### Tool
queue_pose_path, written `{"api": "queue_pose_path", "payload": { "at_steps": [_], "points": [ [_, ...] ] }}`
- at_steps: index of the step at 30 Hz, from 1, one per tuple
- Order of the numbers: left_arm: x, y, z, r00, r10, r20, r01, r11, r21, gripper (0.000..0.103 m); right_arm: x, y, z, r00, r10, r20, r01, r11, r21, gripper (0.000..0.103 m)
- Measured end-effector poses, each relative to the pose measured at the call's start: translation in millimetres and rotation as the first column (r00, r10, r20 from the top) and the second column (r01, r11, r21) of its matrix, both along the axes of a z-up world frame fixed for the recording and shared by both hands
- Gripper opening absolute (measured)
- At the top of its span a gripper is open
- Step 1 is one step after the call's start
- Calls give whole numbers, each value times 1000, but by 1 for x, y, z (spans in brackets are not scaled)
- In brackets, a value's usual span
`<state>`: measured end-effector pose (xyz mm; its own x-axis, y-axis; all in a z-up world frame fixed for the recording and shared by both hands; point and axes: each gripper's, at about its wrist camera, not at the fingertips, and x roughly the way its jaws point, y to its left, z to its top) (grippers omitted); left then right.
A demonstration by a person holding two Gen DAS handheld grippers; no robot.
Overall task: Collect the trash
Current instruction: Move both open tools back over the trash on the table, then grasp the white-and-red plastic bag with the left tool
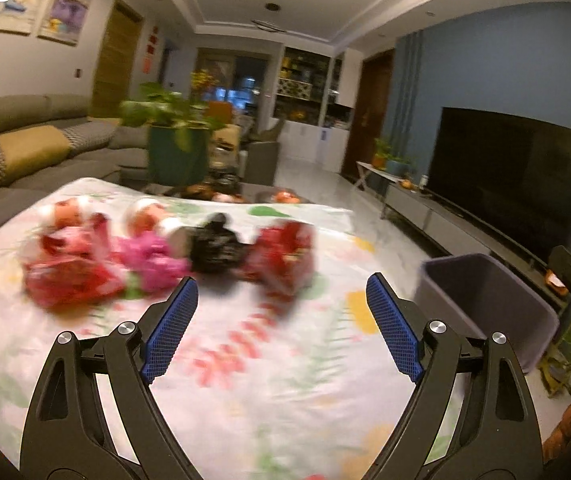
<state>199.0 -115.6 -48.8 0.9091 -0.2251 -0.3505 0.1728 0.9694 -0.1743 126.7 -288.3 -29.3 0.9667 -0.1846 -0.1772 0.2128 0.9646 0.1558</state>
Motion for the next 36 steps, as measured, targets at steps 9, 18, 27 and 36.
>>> {"api": "queue_pose_path", "payload": {
  "at_steps": [9,18,27,36],
  "points": [
    [3,86,-9,985,170,3,-170,985,34,85,21,64,-3,993,117,-17,-118,993,-29,71],
    [24,150,-17,963,268,-15,-267,962,50,85,42,116,-10,979,203,-32,-205,977,-62,71],
    [63,153,-22,971,235,-40,-231,969,84,76,62,134,-13,975,217,-54,-220,972,-77,71],
    [96,155,-33,974,183,-137,-174,982,72,31,80,147,-19,972,221,-84,-228,970,-88,71]
  ]
}}
